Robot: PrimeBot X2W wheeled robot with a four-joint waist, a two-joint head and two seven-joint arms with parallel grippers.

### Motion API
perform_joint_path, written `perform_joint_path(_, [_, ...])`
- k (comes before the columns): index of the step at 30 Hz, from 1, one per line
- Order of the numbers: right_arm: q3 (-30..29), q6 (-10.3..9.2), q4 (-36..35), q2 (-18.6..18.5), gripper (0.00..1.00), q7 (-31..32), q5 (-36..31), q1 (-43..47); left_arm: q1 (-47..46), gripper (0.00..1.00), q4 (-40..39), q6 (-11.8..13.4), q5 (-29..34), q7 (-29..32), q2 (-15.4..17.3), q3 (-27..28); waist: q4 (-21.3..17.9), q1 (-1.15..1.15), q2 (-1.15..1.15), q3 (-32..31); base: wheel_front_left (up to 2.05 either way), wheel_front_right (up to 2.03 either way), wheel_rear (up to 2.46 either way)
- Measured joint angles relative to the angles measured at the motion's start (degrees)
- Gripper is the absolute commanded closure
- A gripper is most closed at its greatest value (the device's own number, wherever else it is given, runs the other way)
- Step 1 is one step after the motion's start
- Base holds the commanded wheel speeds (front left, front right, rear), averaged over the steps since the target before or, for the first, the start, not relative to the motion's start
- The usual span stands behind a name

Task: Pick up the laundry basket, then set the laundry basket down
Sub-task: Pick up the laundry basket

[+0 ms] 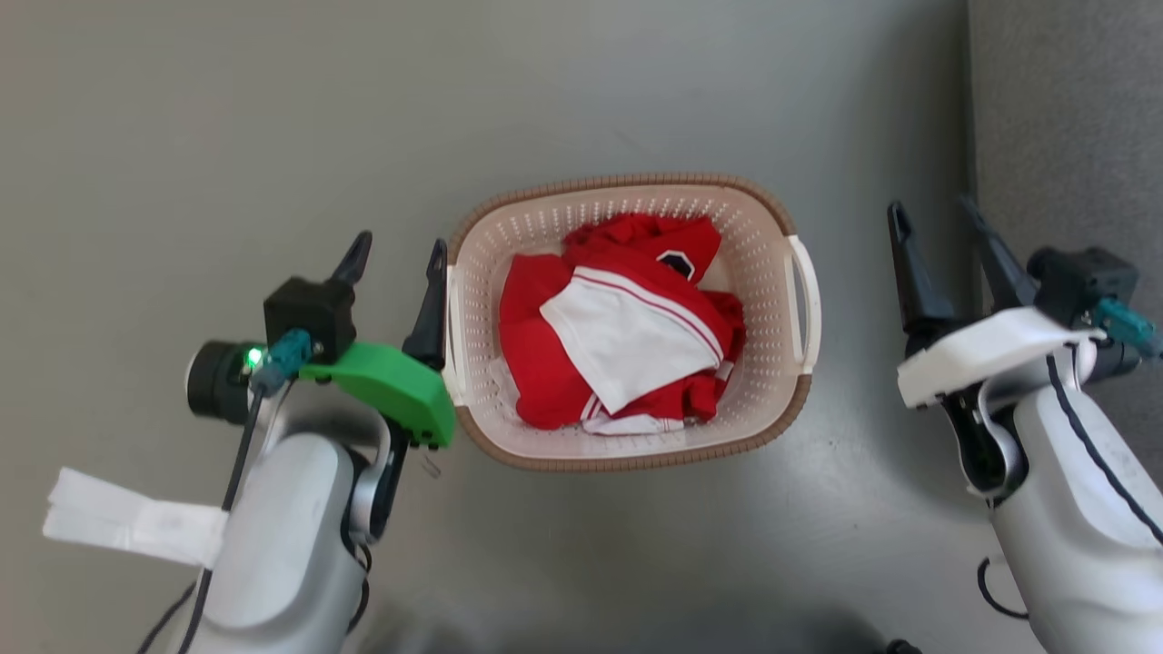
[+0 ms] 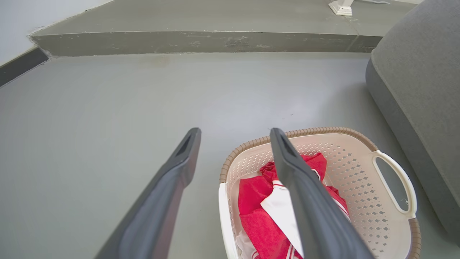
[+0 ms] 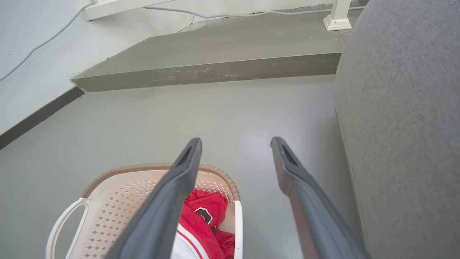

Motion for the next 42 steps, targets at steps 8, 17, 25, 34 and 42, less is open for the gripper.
perform_joint_path(8, [0.5,0.52,3.0,0.6,0.0,0.3,0.0,-8.3,-8.8,0.0,4.9,-1.8,-1.2,2.4,-0.3,-0.2,-0.1,0.0,0.0,6.6,0.0,0.0,0.0])
perform_joint_path(17, [2.2,1.0,9.9,1.1,0.0,0.4,-0.1,-13.1,-14.2,0.0,14.1,-3.9,-2.6,4.6,-0.6,-0.5,-0.2,-0.01,0.0,12.2,0.0,0.0,0.0])
perform_joint_path(25, [4.2,1.51,16.8,3.7,0.0,0.4,-0.5,-14.2,-15.3,0.0,22.6,-5.6,-5.2,5.3,-0.9,-0.6,-0.6,-0.01,0.0,14.4,0.0,0.0,0.0])
perform_joint_path(34, [6.2,2.01,23.5,4.8,0.0,0.7,-0.4,-15.8,-16.6,0.0,29.5,-7.5,-6.0,6.2,-1.2,-1.9,-2.0,-0.01,0.0,16.3,0.0,0.0,0.0])
perform_joint_path(42, [7.1,2.49,26.2,5.1,0.0,0.7,-0.4,-18.9,-20.5,0.0,32.9,-8.1,-7.4,6.4,-1.4,-1.9,-2.6,-0.01,0.0,18.1,0.0,0.0,0.0])
